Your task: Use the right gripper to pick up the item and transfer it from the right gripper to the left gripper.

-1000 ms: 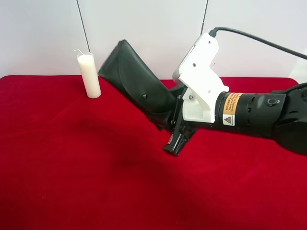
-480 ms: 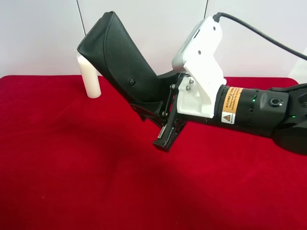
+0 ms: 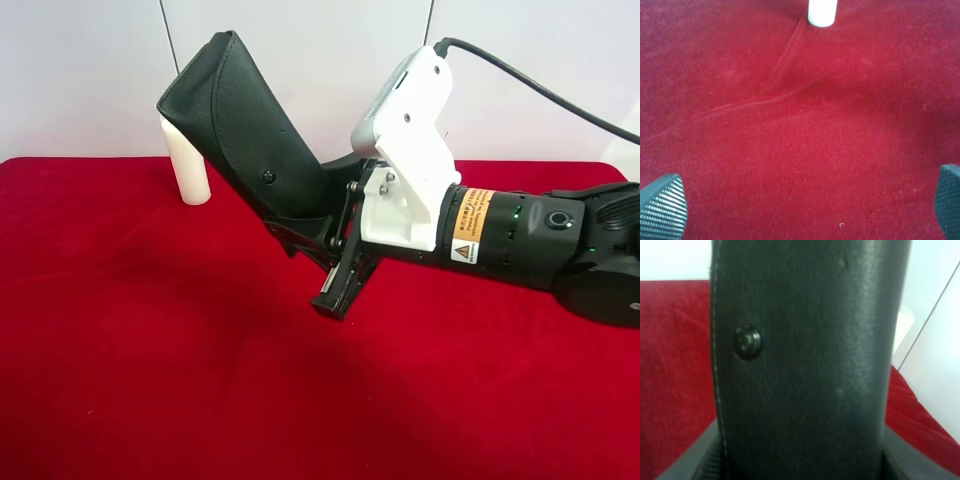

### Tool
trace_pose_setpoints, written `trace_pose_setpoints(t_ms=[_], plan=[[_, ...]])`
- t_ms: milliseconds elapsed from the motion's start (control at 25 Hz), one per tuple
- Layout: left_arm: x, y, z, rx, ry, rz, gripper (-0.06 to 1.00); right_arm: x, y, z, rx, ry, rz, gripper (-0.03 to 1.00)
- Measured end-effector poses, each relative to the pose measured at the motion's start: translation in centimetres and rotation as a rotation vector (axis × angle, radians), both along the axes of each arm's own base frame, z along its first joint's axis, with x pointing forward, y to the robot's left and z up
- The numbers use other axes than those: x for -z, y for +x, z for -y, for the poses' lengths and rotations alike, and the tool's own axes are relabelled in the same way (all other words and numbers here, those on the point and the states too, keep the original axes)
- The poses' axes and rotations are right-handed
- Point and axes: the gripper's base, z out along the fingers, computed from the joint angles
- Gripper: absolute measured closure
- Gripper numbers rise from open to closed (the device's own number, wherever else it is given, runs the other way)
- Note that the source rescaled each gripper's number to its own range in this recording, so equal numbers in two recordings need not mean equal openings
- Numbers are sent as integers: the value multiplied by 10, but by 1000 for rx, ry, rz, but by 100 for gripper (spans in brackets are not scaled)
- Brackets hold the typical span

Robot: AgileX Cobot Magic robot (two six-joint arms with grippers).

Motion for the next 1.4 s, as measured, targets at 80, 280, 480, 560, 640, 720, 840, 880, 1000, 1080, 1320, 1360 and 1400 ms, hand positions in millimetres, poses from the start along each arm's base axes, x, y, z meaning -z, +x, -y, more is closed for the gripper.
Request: trace_pose_setpoints(t_ms=[80,280,480,560,640,720,840,880,1000,1080,1320,1360,1400], plan=[[0,0,0,0,0,0,-6,0,0,0,0,0,0,90],[0,0,0,0,0,0,-6,0,0,0,0,1,-3,90],[0,0,0,0,0,0,-6,1,0,0,0,0,-3,90],[0,0,0,0,0,0,-6,1,0,0,1,1,-4,90],[0,0,0,0,0,0,-6,1,0,0,1,1,-4,90],[0,0,0,0,0,0,-6,1,0,0,1,1,-4,90],[0,0,0,0,0,0,-6,1,0,0,1,1,-4,90],[0,0,0,0,0,0,-6,1,0,0,1,1,-4,90],[0,0,0,0,0,0,-6,1,0,0,1,1,-4,90],[0,0,0,0,0,0,-6,1,0,0,1,1,-4,90],[0,0,0,0,0,0,-6,1,0,0,1,1,-4,90],[0,0,0,0,0,0,-6,1,0,0,1,1,-4,90],[0,0,0,0,0,0,-6,1,0,0,1,1,-4,91]])
